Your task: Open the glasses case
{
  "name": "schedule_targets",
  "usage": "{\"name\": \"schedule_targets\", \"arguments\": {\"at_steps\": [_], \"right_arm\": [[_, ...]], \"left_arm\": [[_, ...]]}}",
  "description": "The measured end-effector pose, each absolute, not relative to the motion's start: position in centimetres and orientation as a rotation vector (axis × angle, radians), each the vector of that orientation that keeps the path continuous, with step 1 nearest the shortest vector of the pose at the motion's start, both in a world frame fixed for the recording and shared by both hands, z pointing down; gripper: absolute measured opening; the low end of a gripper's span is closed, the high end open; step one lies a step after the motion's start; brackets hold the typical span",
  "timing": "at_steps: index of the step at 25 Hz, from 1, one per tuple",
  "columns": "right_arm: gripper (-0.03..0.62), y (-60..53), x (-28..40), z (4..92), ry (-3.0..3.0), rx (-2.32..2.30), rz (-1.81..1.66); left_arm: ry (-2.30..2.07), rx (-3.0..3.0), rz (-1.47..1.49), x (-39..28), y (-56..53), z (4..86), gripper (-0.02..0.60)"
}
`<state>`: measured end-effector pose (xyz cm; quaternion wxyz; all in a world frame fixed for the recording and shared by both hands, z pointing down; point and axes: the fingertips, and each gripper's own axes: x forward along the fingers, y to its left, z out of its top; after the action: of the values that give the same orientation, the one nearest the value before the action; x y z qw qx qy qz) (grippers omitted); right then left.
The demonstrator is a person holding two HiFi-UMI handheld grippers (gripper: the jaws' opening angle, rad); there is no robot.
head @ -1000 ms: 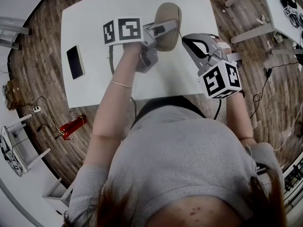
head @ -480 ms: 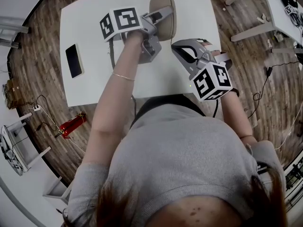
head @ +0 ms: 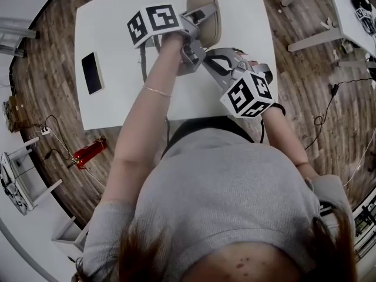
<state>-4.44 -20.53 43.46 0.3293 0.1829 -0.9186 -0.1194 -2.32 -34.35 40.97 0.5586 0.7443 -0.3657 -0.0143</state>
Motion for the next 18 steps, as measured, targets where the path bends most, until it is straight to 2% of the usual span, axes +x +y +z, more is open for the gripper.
{"name": "schedule_targets", "arguments": {"at_steps": [18], "right_arm": [[0.006,-21.2,-7.5,45.1,-2.572,0.543,-0.104]], "left_arm": [[-0.879,1.782,0.027,-1.7,-34.0,41.1,0.357]]}}
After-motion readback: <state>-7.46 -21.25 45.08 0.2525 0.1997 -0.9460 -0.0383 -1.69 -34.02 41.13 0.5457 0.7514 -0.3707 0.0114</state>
